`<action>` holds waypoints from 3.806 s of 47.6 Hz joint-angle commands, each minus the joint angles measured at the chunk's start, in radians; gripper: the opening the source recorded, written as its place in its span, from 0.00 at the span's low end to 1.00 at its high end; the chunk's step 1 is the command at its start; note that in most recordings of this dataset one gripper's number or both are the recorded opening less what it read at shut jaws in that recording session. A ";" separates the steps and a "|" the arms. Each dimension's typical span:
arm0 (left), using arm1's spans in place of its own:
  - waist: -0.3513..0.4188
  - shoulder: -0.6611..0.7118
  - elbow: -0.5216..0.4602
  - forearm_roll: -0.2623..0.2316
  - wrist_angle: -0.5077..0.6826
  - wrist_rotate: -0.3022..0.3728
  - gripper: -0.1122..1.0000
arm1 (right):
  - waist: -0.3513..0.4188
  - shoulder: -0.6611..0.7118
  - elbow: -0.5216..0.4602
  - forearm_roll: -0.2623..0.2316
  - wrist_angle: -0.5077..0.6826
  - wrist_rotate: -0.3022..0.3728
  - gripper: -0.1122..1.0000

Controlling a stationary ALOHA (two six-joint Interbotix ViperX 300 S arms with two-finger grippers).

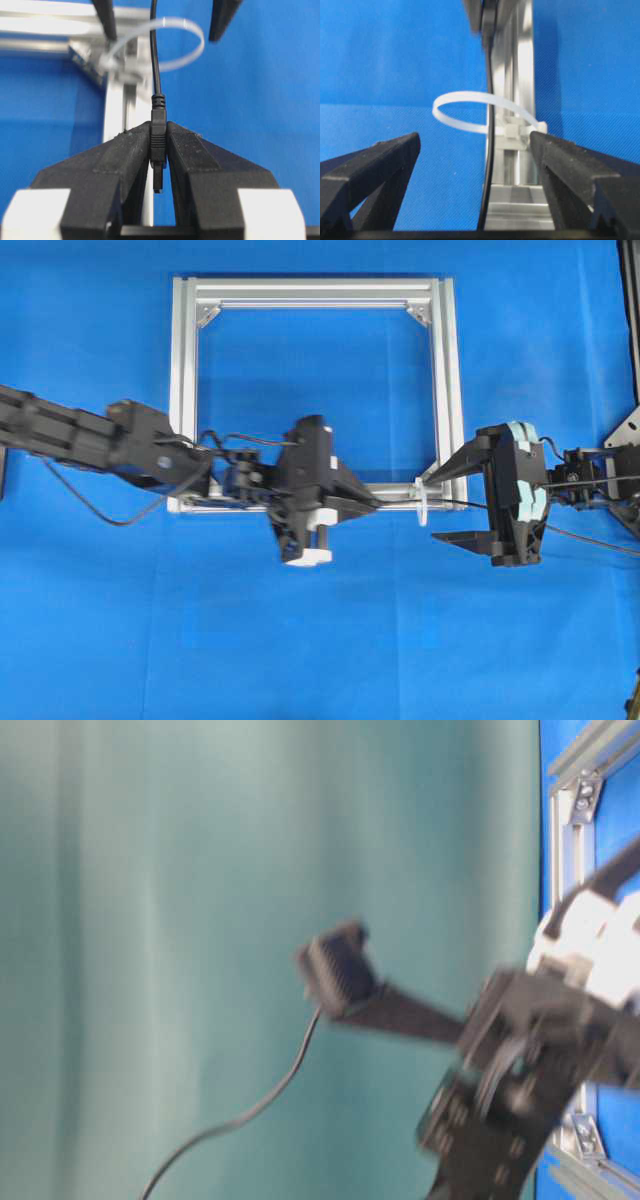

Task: Insert the wire through the string loop located on the right side.

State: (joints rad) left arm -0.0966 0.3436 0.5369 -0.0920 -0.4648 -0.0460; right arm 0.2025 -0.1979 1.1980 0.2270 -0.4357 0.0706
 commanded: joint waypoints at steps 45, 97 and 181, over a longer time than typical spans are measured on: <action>-0.040 -0.632 0.782 0.002 -0.149 -0.046 0.17 | 0.000 -0.055 -0.020 -0.002 0.025 0.000 0.93; -0.038 -0.690 0.842 0.003 -0.061 -0.044 0.51 | 0.000 -0.074 -0.020 -0.002 0.034 -0.002 0.93; -0.012 -0.962 0.755 0.002 0.156 0.003 0.76 | -0.066 -0.331 -0.063 -0.011 0.267 -0.060 0.92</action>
State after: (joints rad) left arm -0.1120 -0.6151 1.3023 -0.0920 -0.3083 -0.0445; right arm 0.1396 -0.5216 1.1520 0.2178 -0.1657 0.0123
